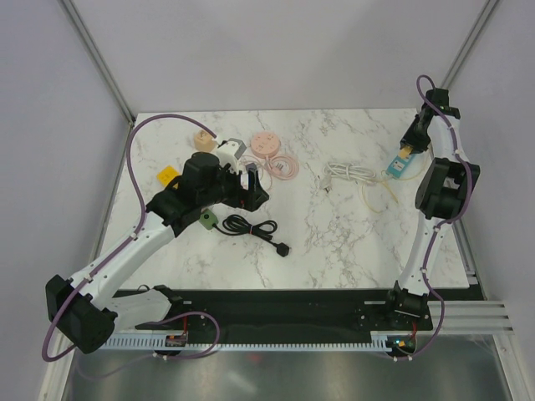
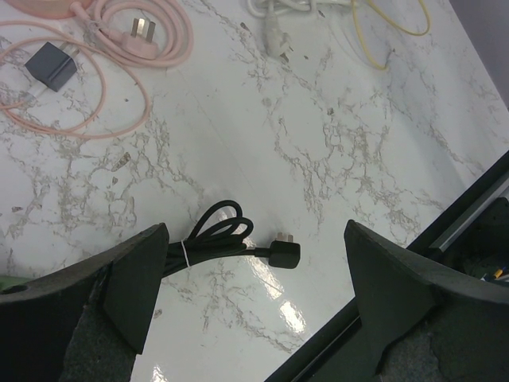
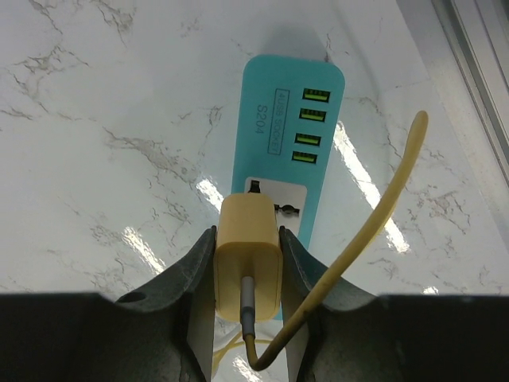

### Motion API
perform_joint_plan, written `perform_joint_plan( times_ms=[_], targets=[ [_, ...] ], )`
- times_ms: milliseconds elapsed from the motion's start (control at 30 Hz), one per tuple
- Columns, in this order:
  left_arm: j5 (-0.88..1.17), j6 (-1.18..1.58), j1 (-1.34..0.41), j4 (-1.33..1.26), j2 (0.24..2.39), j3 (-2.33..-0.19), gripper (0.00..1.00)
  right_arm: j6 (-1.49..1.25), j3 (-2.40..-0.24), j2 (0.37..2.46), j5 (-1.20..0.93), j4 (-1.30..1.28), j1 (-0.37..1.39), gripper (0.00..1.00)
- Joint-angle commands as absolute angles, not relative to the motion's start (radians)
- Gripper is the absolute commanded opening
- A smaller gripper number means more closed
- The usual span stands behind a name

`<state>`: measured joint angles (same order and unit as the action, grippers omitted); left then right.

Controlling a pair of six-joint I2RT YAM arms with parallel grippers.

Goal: Insert the plug

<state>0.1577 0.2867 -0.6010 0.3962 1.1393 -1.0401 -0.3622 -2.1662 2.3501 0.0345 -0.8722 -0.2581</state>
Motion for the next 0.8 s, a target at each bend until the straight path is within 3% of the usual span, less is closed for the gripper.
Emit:
perform_joint_plan(
  times_ms=[0, 767],
  targets=[
    [0.143, 0.253, -0.595, 0.388, 1.137, -1.043, 0.98, -0.389, -2.217, 2.39, 0.063, -0.888, -0.261, 0.0],
    [0.132, 0.258, -0.569, 0.388, 1.126, -1.04, 0.98, -0.41, -2.289, 2.58, 0.156, -1.005, -0.184, 0.0]
  ],
)
